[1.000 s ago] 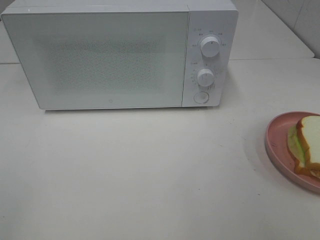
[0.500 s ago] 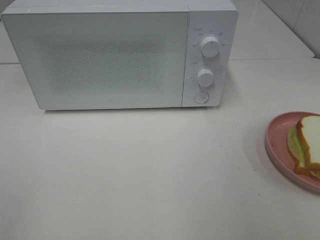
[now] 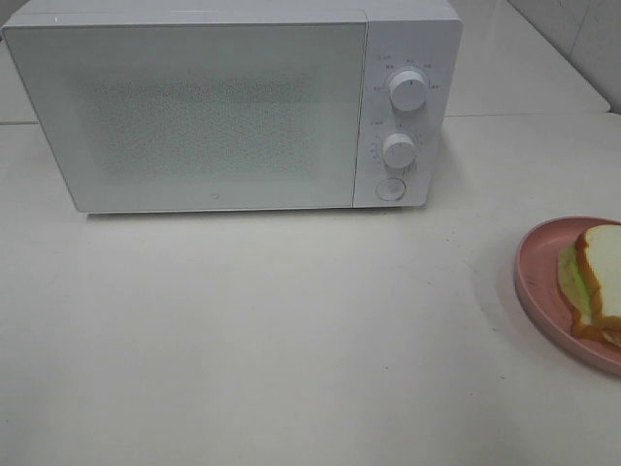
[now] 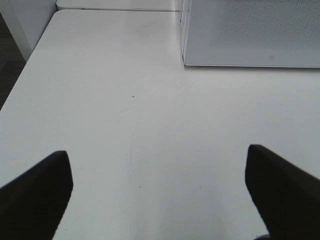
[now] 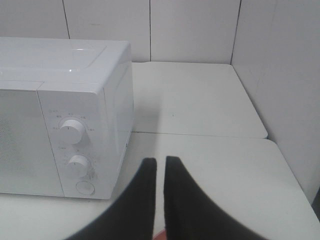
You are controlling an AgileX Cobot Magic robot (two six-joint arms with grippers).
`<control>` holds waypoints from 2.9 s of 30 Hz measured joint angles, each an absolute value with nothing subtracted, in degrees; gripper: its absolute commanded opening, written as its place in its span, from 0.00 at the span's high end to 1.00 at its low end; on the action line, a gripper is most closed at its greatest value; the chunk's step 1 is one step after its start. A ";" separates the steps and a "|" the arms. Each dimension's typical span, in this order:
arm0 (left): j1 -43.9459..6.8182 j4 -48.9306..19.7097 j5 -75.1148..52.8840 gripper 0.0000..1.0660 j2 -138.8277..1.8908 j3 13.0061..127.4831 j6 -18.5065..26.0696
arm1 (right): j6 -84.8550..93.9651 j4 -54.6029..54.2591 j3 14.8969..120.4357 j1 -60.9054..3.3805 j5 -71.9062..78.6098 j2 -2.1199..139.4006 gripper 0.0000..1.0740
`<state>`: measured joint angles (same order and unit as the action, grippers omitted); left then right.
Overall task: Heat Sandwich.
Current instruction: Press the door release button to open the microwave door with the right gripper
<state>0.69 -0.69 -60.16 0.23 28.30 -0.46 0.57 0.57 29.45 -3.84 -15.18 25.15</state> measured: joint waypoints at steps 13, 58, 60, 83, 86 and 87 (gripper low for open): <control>0.69 -0.69 -60.16 0.19 0.23 28.30 -0.46 | -1.09 0.52 29.16 -4.35 2.23 40.22 1.00; 0.69 -0.69 -60.16 0.19 0.23 28.30 -0.46 | -23.20 -5.44 29.34 -30.08 46.24 98.20 1.00; 0.69 -0.69 -60.16 0.19 0.23 28.30 -0.46 | -27.73 -5.56 29.34 -30.08 48.76 100.10 1.00; 0.69 -0.69 -60.16 0.19 0.23 28.30 -0.46 | -68.01 -8.31 33.46 -26.30 57.75 114.65 0.98; 0.69 -0.69 -60.16 0.19 0.23 28.30 -0.46 | -68.07 -7.91 34.32 -26.30 57.75 114.82 0.97; 0.69 -0.69 -60.16 0.19 0.23 28.30 -0.46 | -68.07 -7.73 34.72 -26.30 57.75 114.82 0.97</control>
